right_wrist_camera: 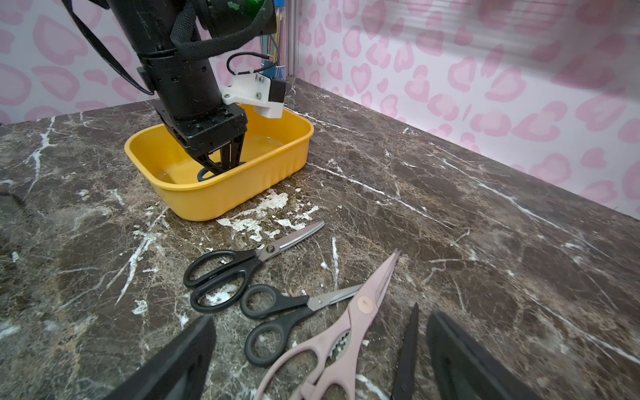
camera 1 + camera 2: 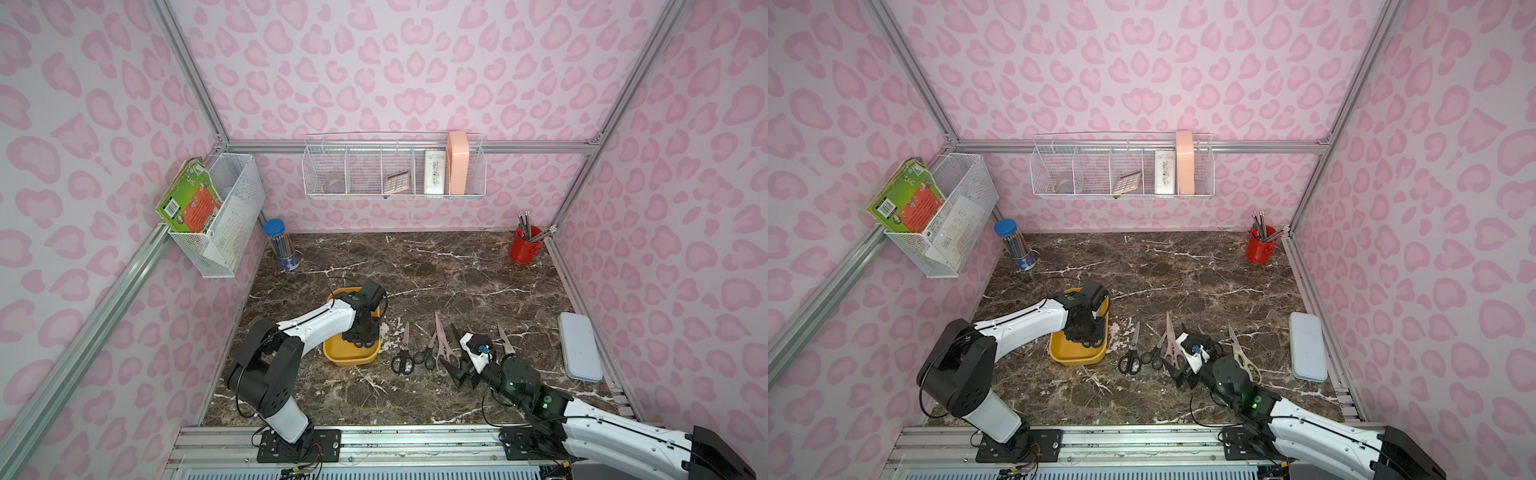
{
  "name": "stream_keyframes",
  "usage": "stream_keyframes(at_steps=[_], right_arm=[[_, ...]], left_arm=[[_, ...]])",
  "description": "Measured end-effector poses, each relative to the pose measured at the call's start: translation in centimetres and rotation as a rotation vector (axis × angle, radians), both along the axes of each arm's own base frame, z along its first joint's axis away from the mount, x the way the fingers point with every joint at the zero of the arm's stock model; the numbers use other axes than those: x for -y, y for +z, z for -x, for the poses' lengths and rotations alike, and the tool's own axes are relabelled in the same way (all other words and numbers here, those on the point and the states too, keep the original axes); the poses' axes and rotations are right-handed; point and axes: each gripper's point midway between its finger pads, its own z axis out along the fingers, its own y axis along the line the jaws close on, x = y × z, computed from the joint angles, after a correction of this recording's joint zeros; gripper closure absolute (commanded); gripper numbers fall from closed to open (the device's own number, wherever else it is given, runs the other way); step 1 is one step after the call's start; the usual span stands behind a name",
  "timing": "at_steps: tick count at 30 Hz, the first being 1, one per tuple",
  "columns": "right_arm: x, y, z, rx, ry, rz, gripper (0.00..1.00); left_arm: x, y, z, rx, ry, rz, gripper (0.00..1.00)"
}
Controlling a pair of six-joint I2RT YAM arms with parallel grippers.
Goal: Put the scissors into the storage box
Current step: Place the scissors in the storage box.
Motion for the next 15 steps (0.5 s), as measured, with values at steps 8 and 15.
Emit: stream_keyframes(at_steps=[8, 15], right_arm=[[0.0, 0.0, 0.0, 0.000, 0.000, 0.000, 0.03], [0.0, 0.1, 0.0, 0.002, 0.000, -0.003, 0.03]], left_arm=[[0.1, 2.3, -0.6, 0.056, 0.024, 0.027, 0.58], [0.0, 7.0, -0.9, 0.140, 0.016, 0.003, 0.60]])
